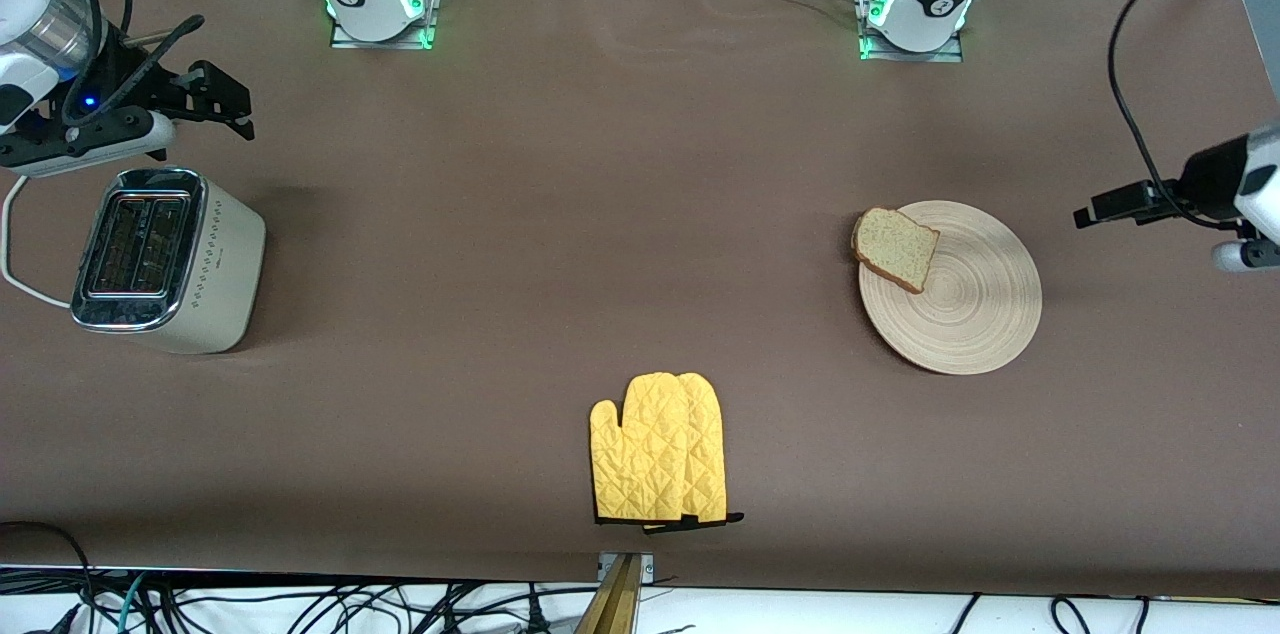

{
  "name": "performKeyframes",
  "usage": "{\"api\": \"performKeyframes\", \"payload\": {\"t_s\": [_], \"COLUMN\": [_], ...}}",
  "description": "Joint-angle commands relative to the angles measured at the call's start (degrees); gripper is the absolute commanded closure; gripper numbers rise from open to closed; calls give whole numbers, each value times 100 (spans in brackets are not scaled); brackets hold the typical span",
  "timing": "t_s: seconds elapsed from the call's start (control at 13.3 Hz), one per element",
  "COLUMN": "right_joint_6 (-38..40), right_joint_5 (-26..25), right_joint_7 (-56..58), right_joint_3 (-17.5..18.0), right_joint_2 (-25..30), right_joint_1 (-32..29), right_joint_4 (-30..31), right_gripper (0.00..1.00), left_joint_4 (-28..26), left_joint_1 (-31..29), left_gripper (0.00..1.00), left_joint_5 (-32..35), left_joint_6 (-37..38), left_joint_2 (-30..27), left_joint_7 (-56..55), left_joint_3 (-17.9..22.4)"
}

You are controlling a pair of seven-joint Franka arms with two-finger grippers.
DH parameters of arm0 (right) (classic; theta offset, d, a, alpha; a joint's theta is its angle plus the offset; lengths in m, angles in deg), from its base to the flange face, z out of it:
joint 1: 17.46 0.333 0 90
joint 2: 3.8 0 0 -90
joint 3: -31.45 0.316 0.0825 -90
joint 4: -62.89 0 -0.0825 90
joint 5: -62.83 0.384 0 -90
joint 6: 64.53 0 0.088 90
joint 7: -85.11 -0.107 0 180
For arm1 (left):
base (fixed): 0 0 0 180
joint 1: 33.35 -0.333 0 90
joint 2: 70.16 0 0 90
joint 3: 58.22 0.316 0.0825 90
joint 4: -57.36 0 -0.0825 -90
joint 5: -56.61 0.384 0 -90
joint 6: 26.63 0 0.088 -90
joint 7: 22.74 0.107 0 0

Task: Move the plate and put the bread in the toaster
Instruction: 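Lower the left gripper to the plate rim beside the bread, then push the wooden plate with the left gripper toward the toaster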

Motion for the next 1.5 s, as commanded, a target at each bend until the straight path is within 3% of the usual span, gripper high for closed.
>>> {"api": "performKeyframes", "payload": {"t_s": [0.0,0.45,0.75,0.9,1.05,1.12,1.35,1.43], "right_joint_6": [50,67,59,76,59,59,67,59], "right_joint_5": [-32,-15,-15,-15,-15,-15,-23,-23], "right_joint_7": [93,93,84,84,84,84,84,93], "right_joint_3": [0,-18,-17,-17,-9,-9,0,0], "right_joint_2": [-26,-53,-61,-61,-70,-70,-70,-79], "right_joint_1": [-3,-20,-12,-12,-12,-12,-12,-3], "right_joint_4": [-23,-14,-14,-14,-14,-5,-5,-5], "right_gripper": [0,0,0,0,0,0,0,0], "left_joint_4": [167,167,167,166,158,158,158,166], "left_joint_1": [-519,-1487,-1576,-1567,-1567,-1567,-1576,-1584], "left_gripper": [0,0,0,30,70,84,100,100], "left_joint_5": [-557,-1648,-2078,-2343,-2414,-2414,-2423,-2423], "left_joint_6": [45,-278,-701,-728,-711,-693,-693,-693], "left_joint_2": [629,2395,2977,3205,3268,3285,3373,3391], "left_joint_7": [1164,3643,4376,4386,4394,4394,4394,4386], "left_joint_3": [-43,-43,-43,-51,-69,-69,-78,-78]}}
